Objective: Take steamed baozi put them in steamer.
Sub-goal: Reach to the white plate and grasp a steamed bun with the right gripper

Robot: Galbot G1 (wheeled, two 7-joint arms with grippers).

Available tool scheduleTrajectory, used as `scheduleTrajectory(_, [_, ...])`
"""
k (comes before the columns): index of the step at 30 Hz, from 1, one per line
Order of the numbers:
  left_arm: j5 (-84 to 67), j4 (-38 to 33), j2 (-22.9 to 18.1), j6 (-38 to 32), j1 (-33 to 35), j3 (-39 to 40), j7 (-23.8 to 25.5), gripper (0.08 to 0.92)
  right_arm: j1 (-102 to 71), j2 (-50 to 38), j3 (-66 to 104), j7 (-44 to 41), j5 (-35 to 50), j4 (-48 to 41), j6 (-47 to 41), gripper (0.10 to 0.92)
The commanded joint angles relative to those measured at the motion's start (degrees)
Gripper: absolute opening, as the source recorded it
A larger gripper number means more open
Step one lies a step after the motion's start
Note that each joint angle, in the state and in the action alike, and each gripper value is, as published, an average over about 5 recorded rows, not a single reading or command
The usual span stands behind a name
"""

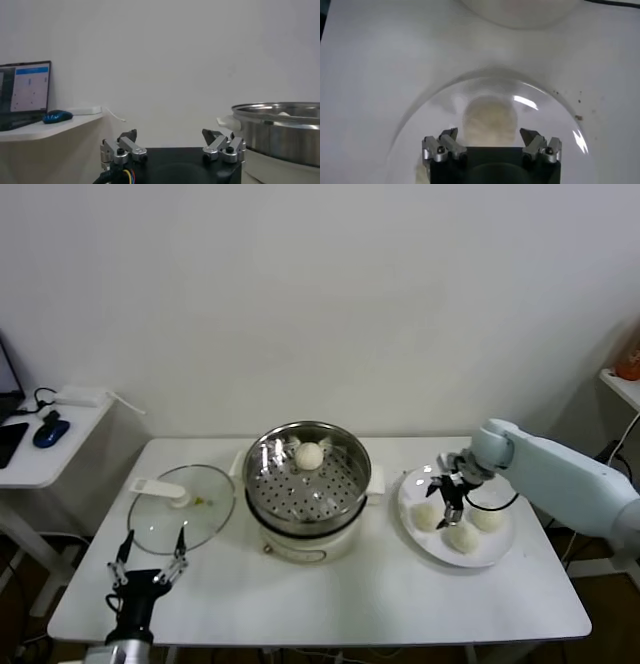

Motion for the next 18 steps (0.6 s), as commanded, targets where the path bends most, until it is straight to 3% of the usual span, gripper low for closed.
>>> scheduleTrajectory(1, [-0.02,0.23,0.14,0.03,0.12,-0.05,-0.01,0.823,-2.80,2.34,2.90,0.04,-2.57,-4.18,0.37,0.823])
scheduleTrajectory(11, [0.06,0.36,0.00,0.49,-0.75,0.25,-0.04,0.823,-2.96,3.17,3.89,-0.93,-3.10,-5.60,0.28,0.822])
scheduleTrajectory(18, [0.07,0.67,0.06,0.38,-0.68,0.21,-0.08,0.823,-2.97,3.59,4.20,-1.70,-2.84,-5.83,0.16,0.735])
